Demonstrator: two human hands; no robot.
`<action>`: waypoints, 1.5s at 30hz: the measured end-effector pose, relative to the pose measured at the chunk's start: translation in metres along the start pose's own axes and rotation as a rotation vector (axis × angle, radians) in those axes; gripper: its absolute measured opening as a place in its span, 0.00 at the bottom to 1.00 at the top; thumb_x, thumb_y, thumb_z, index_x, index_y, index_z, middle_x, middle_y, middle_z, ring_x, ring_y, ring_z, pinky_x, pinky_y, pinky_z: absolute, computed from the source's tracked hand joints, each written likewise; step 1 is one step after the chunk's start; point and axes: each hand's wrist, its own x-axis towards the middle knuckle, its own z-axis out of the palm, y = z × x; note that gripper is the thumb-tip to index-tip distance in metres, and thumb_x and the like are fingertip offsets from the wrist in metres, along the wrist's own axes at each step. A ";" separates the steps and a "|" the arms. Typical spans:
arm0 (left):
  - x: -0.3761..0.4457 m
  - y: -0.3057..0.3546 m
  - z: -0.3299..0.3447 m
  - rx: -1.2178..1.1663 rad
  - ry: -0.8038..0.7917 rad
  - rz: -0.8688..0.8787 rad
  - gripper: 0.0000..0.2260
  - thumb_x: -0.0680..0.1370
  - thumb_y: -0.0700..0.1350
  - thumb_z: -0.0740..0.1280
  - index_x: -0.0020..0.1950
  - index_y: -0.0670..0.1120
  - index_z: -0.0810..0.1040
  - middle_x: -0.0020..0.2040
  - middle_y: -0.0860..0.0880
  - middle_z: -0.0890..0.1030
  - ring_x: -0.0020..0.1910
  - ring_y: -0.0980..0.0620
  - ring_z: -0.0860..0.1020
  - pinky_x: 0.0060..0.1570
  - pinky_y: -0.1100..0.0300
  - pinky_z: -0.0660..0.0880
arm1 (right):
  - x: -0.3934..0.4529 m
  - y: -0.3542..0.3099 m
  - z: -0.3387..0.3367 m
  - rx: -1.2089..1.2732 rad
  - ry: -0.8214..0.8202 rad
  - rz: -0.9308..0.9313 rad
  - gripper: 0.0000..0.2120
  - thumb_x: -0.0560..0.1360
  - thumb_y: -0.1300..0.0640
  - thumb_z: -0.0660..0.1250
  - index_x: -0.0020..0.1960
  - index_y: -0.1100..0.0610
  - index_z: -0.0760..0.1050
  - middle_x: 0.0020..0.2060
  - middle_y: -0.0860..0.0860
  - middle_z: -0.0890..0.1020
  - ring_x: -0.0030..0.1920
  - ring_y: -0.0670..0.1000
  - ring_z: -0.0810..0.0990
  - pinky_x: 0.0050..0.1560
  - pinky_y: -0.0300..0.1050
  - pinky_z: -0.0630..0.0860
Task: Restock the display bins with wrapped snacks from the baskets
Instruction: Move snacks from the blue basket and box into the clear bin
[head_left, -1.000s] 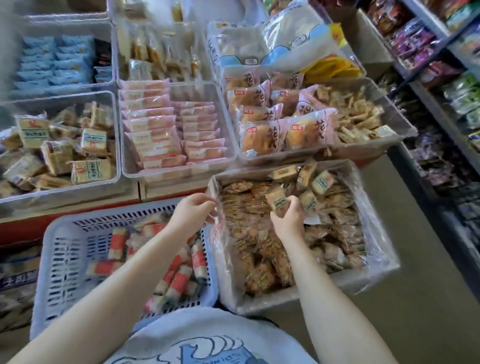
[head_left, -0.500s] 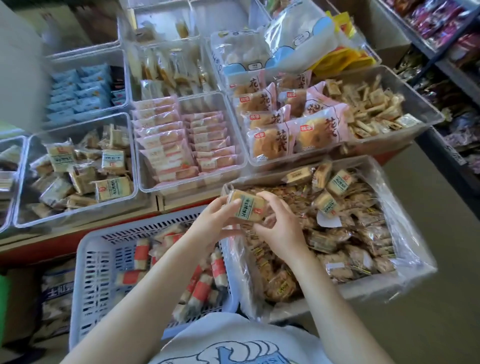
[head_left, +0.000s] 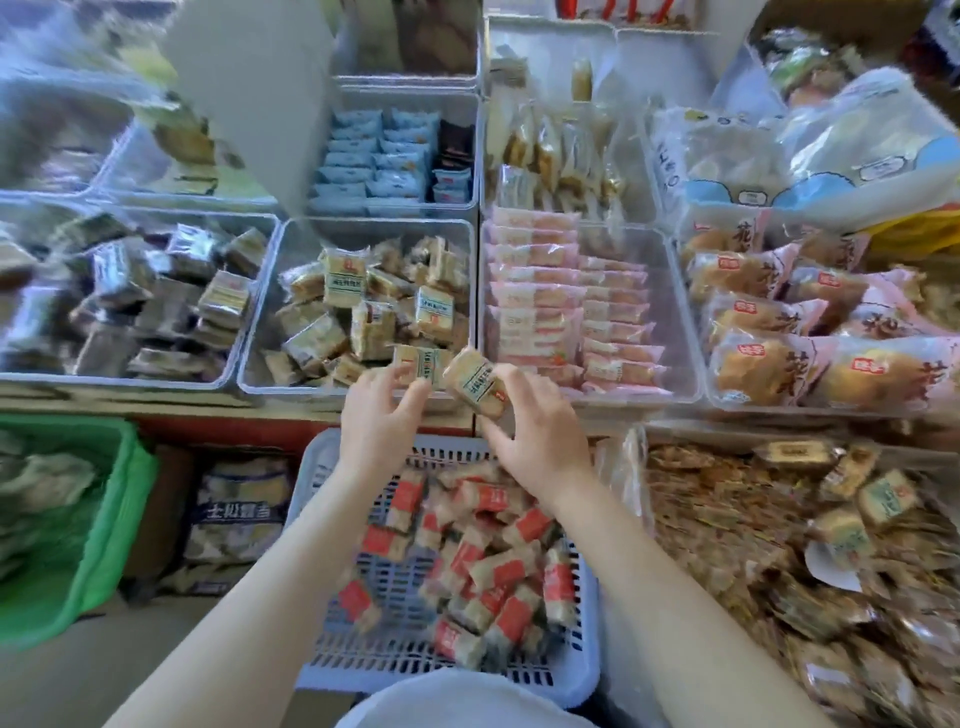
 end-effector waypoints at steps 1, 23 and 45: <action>0.006 -0.018 -0.005 0.149 0.027 0.029 0.20 0.81 0.52 0.64 0.72 0.45 0.73 0.68 0.45 0.75 0.68 0.46 0.70 0.66 0.50 0.66 | 0.015 -0.006 0.009 -0.006 0.017 0.009 0.25 0.75 0.54 0.73 0.68 0.57 0.70 0.53 0.56 0.81 0.53 0.59 0.78 0.49 0.54 0.78; 0.010 -0.091 -0.018 0.424 -0.235 0.168 0.38 0.79 0.50 0.66 0.83 0.49 0.48 0.83 0.48 0.47 0.81 0.49 0.38 0.78 0.51 0.49 | 0.131 -0.076 0.082 -0.169 -0.267 0.039 0.23 0.80 0.45 0.63 0.71 0.52 0.67 0.61 0.56 0.75 0.62 0.58 0.73 0.60 0.56 0.71; -0.151 0.158 0.220 0.137 -0.887 0.098 0.06 0.80 0.48 0.65 0.50 0.53 0.82 0.43 0.50 0.85 0.47 0.48 0.84 0.52 0.54 0.79 | -0.288 0.261 -0.122 -0.053 -0.109 1.180 0.25 0.78 0.58 0.65 0.74 0.51 0.69 0.67 0.58 0.71 0.61 0.60 0.75 0.59 0.53 0.77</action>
